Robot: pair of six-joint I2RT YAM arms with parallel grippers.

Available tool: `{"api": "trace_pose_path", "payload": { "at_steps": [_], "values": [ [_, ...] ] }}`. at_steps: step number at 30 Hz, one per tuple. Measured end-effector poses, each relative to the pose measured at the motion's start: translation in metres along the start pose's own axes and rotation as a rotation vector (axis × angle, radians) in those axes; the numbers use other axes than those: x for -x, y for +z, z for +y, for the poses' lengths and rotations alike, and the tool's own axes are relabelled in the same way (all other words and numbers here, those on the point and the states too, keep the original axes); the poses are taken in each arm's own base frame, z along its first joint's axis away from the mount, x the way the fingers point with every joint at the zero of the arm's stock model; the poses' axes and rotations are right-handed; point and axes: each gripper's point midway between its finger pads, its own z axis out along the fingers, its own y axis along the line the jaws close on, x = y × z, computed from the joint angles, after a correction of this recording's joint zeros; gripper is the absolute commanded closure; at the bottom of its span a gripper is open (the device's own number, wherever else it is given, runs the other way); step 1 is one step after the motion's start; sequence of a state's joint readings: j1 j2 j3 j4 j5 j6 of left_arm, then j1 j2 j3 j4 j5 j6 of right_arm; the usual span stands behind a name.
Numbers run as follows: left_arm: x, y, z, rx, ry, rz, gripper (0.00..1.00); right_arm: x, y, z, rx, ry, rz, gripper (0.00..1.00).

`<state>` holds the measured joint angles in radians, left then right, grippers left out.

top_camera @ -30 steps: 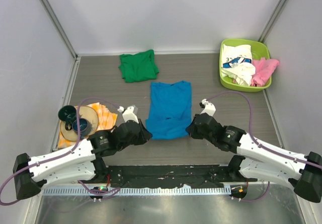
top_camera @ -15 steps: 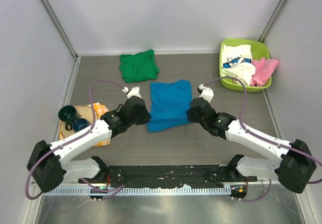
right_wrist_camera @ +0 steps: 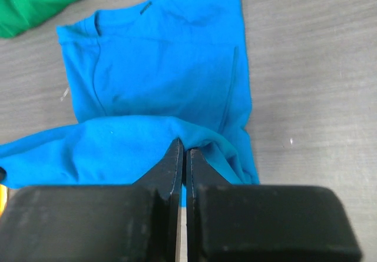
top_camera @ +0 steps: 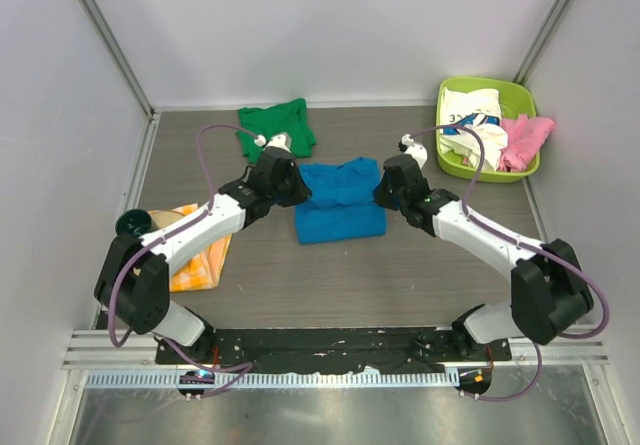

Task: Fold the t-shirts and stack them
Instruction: Fold the tshirt

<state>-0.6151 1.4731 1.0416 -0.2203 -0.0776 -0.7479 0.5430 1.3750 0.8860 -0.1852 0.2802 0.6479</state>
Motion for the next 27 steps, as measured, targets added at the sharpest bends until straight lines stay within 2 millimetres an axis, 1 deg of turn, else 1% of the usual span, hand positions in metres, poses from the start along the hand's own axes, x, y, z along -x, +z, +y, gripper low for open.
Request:
{"api": "trace_pose_path", "payload": {
  "at_steps": [4,7,12,14,15,16,17,19,20,21,22,23,24,25,26,27],
  "values": [
    [0.016,0.018,0.000,-0.001,-0.018,0.001,1.00,0.019,0.023,0.007,0.006,0.027,0.000,0.99],
    [0.027,0.034,0.006,0.006,-0.036,0.003,1.00,0.028,0.040,0.008,0.004,0.044,0.005,0.99],
    [0.033,0.060,0.012,0.005,-0.062,0.024,1.00,0.043,0.068,0.006,-0.004,0.071,0.010,0.99],
    [0.035,0.071,0.014,0.004,-0.072,0.033,1.00,0.044,0.079,0.004,-0.010,0.078,0.019,0.99],
    [0.037,0.076,0.015,0.004,-0.078,0.038,1.00,0.045,0.086,0.003,-0.014,0.081,0.024,0.88],
    [0.038,0.082,0.018,0.007,-0.085,0.041,1.00,0.045,0.094,0.002,-0.019,0.084,0.030,0.81],
    [0.041,0.089,0.020,0.008,-0.092,0.043,0.98,0.045,0.102,0.001,-0.023,0.086,0.037,0.77],
    [0.048,0.103,0.027,0.013,-0.109,0.036,0.80,0.046,0.120,-0.001,-0.035,0.089,0.047,0.63],
    [0.052,0.108,0.032,0.017,-0.118,0.029,0.66,0.049,0.130,-0.001,-0.037,0.090,0.047,0.55],
    [0.057,0.115,0.038,0.025,-0.132,0.022,0.15,0.052,0.141,0.000,-0.037,0.091,0.042,0.41],
    [0.062,0.119,0.044,0.033,-0.141,0.014,0.01,0.056,0.150,0.001,-0.036,0.096,0.036,0.32],
    [0.070,0.124,0.052,0.046,-0.152,0.001,0.00,0.060,0.159,0.003,-0.033,0.096,0.031,0.25],
    [0.077,0.128,0.057,0.058,-0.163,-0.014,0.00,0.065,0.168,0.005,-0.028,0.096,0.019,0.07],
    [0.090,0.131,0.065,0.077,-0.184,-0.034,0.00,0.069,0.175,0.007,-0.025,0.095,0.006,0.04],
    [0.099,0.133,0.070,0.089,-0.193,-0.054,0.00,0.074,0.179,0.008,-0.020,0.099,-0.009,0.04],
    [0.113,0.132,0.076,0.107,-0.202,-0.083,0.00,0.078,0.181,0.009,-0.016,0.094,-0.028,0.04]
  ]
}}
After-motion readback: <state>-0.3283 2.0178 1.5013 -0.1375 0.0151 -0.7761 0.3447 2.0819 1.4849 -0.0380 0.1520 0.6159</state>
